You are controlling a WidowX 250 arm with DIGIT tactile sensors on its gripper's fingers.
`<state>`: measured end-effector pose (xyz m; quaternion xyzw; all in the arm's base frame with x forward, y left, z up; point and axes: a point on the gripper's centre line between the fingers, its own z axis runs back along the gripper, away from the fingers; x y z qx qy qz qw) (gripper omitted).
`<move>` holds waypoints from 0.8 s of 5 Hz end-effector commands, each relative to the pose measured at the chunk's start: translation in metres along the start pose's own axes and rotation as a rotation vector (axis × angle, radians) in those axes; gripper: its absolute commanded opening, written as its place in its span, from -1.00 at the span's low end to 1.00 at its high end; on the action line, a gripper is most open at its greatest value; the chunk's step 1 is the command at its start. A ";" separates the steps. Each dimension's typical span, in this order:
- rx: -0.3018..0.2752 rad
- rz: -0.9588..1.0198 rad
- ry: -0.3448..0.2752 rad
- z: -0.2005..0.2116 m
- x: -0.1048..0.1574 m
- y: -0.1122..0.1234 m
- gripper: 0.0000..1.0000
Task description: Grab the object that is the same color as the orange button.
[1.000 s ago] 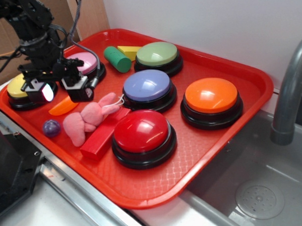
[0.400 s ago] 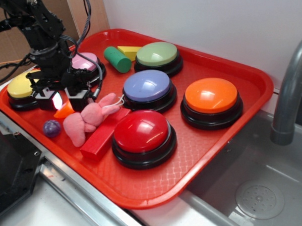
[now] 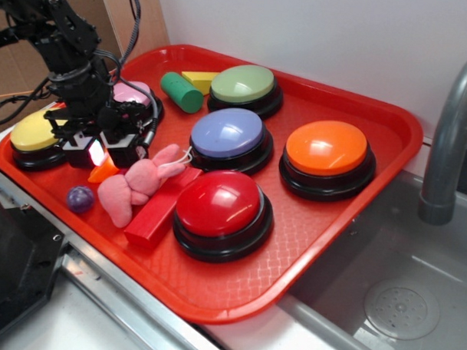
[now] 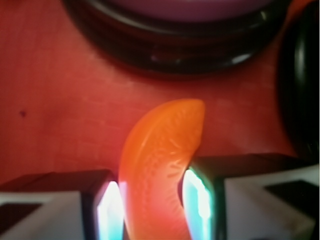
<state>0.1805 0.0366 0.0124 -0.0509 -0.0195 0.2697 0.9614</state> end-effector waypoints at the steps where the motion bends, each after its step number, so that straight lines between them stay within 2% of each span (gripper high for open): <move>1: 0.052 -0.065 -0.062 0.024 0.002 -0.001 -1.00; 2: 0.064 -0.123 -0.115 0.054 0.003 0.000 -1.00; 4: 0.043 -0.367 -0.108 0.120 -0.003 -0.025 -1.00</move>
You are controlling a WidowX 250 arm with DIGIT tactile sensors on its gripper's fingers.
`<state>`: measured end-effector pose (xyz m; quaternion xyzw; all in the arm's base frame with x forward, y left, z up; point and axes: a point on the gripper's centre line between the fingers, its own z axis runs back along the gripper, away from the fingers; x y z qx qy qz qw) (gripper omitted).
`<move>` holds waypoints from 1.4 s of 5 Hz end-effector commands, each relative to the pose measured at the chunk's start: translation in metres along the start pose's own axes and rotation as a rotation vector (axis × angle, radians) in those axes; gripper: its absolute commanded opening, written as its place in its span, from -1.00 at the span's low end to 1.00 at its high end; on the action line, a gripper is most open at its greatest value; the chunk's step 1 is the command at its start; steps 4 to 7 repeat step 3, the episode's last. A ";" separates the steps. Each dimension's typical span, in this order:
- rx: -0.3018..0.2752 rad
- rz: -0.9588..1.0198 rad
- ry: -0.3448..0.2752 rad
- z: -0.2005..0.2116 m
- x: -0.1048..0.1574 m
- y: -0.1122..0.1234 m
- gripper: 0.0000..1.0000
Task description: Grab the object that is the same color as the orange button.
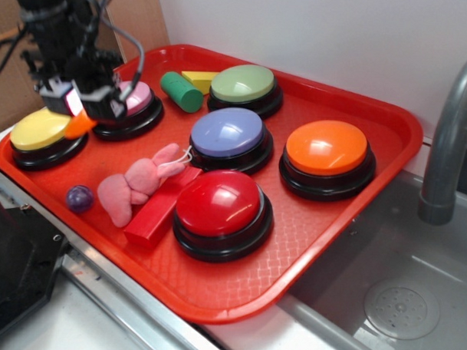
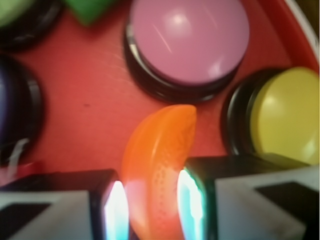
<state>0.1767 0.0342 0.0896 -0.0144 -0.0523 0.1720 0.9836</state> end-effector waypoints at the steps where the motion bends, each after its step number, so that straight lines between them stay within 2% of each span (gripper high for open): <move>1: -0.030 -0.385 0.027 0.070 0.008 -0.032 -1.00; 2: -0.023 -0.403 0.015 0.075 0.003 -0.041 -1.00; 3: -0.037 -0.369 0.040 0.075 0.003 -0.032 -1.00; 7: -0.037 -0.369 0.040 0.075 0.003 -0.032 -1.00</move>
